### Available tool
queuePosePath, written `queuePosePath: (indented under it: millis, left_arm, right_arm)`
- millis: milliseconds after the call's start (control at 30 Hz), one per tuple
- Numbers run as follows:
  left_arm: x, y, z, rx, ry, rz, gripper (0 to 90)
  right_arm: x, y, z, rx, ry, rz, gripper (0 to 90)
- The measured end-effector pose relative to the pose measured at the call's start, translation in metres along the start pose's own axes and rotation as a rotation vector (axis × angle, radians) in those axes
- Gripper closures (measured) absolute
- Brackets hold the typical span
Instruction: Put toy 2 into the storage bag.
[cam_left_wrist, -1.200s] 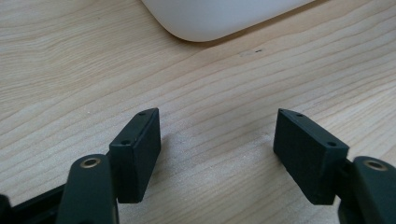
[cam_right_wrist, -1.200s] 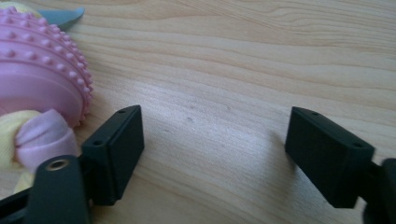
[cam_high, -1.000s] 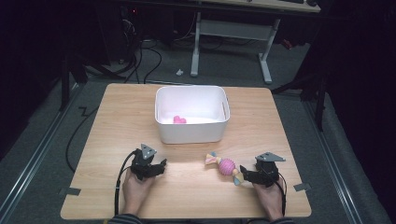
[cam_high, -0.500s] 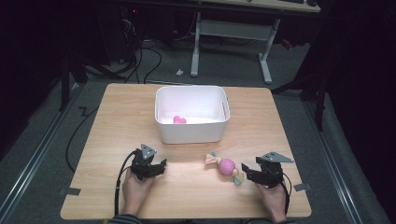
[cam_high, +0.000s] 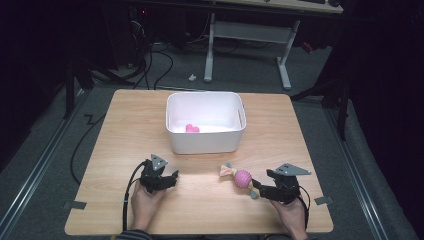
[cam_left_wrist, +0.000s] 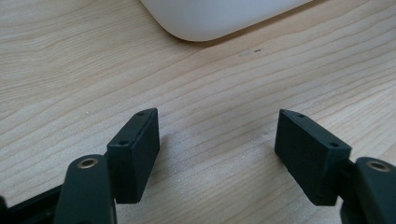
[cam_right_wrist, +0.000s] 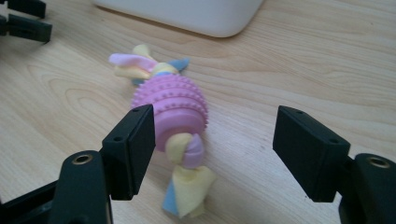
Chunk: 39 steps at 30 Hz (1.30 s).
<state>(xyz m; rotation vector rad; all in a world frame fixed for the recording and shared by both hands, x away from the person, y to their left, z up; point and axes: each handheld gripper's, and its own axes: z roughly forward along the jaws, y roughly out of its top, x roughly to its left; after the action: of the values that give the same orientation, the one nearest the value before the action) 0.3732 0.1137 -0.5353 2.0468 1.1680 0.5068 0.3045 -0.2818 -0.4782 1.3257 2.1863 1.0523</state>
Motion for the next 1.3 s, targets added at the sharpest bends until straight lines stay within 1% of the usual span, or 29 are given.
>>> queuePosePath:
  millis: [100, 133, 200, 267, 367, 533, 633, 733, 867, 933, 1067, 1167, 1300]
  left_arm:
    - [0.0, 0.0, 0.0, 0.0, -0.001, 0.0, 31.2]
    - [0.0, 0.0, 0.0, 0.0, -0.001, 0.0, 31.1]
    - [0.0, 0.0, 0.0, 0.001, -0.002, 0.0, 30.9]
    - [0.0, 0.0, 0.0, -0.001, -0.001, 0.0, 30.8]
    - [0.0, 0.0, 0.0, -0.001, -0.002, 0.0, 30.7]
    - [0.0, 0.0, 0.0, 0.001, -0.003, 0.0, 30.7]
    - [0.0, 0.0, 0.0, 0.001, -0.002, 0.002, 30.7]
    - [0.0, 0.0, 0.0, 0.001, -0.003, 0.0, 30.7]
    - [0.0, 0.0, 0.0, -0.001, -0.002, 0.0, 30.7]
    - [0.0, 0.0, 0.0, 0.0, -0.003, 0.0, 30.7]
    - [0.0, 0.0, 0.0, 0.0, -0.004, 0.0, 30.5]
    - [0.0, 0.0, 0.0, 0.0, -0.004, 0.001, 30.5]
    - [0.0, 0.0, 0.0, 0.001, -0.003, 0.001, 30.5]
  right_arm:
    - [0.007, 0.005, 0.0, 0.009, 0.019, -0.024, 30.0]
    - [0.009, 0.007, 0.001, 0.017, 0.025, -0.042, 30.0]
    - [0.014, 0.011, 0.004, 0.036, 0.033, -0.06, 29.9]
    - [0.017, 0.016, 0.009, 0.054, 0.041, -0.091, 29.7]
    - [0.022, 0.021, 0.016, 0.083, 0.047, -0.117, 29.1]
    - [0.027, 0.027, 0.026, 0.116, 0.046, -0.171, 26.8]
    - [0.028, 0.028, 0.032, 0.141, 0.047, -0.189, 26.2]
    - [0.027, 0.029, 0.038, 0.169, 0.045, -0.194, 25.3]
    - [0.025, 0.029, 0.045, 0.192, 0.045, -0.196, 24.6]
    - [0.024, 0.029, 0.049, 0.204, 0.036, -0.191, 24.5]
    - [0.022, 0.028, 0.055, 0.228, 0.047, -0.186, 25.0]
    - [0.021, 0.027, 0.059, 0.246, 0.061, -0.186, 27.6]
    - [0.021, 0.025, 0.061, 0.25, 0.066, -0.189, 32.1]
